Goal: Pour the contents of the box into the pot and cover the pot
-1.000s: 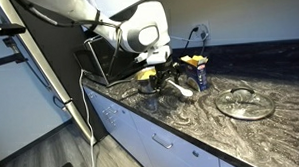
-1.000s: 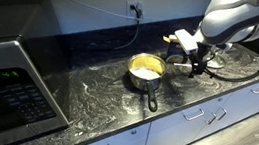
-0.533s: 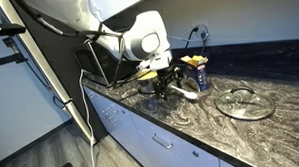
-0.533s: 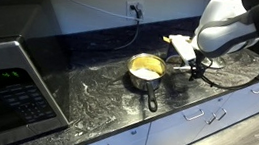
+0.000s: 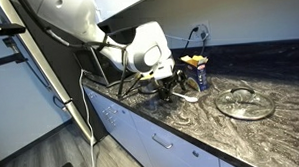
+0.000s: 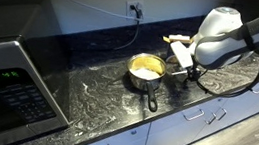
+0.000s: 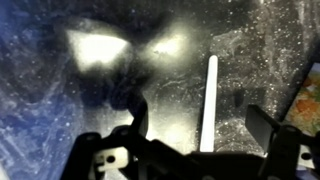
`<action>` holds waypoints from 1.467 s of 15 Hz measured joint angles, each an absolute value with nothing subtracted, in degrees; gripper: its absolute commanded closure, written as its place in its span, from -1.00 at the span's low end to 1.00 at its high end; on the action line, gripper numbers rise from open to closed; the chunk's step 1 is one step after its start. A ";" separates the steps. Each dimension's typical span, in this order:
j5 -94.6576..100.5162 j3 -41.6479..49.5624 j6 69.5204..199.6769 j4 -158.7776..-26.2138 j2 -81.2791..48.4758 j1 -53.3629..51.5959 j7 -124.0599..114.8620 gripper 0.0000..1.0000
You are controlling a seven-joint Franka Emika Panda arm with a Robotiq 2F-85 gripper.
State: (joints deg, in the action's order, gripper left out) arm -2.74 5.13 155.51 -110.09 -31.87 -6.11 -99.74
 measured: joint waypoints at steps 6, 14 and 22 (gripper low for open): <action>-3.48 6.05 162.31 -113.78 -28.12 -5.40 -93.70 -1.00; -1.28 8.99 146.48 -116.47 -15.95 -3.35 -86.34 -1.00; 1.93 9.68 146.03 -116.32 -14.88 -2.72 -88.14 -1.00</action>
State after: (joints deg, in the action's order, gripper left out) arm 1.93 9.68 146.03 -116.32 -14.88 -2.72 -88.14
